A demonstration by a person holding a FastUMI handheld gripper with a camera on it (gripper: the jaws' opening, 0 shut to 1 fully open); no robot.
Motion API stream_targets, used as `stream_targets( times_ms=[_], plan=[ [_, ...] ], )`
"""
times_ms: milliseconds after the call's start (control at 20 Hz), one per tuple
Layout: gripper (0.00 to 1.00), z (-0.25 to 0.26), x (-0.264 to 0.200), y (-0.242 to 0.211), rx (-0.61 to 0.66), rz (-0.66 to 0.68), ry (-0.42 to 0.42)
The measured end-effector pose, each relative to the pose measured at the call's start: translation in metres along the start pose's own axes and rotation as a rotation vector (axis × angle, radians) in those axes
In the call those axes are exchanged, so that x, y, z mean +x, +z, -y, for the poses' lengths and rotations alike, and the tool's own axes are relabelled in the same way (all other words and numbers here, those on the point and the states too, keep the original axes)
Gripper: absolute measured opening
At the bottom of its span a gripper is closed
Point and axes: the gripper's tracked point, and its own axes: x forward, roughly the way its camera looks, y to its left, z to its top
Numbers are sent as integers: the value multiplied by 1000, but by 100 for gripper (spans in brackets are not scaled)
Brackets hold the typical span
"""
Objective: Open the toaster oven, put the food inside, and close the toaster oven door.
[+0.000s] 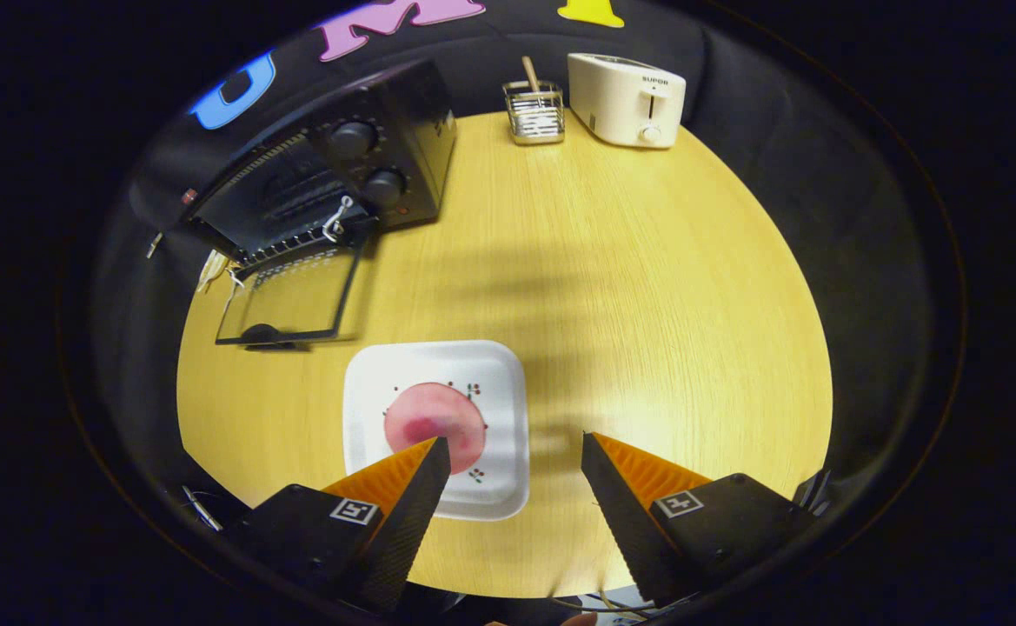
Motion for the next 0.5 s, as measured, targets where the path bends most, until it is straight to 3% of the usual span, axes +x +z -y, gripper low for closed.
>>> stream_targets(
  times_ms=[200, 350, 500],
  plan=[
    [92, -2, 26, -2, -4, -105, 49],
    [77, 0, 35, -5, -44, -156, 46],
    [41, 7, 38, -2, -78, -170, 15]
  ],
)
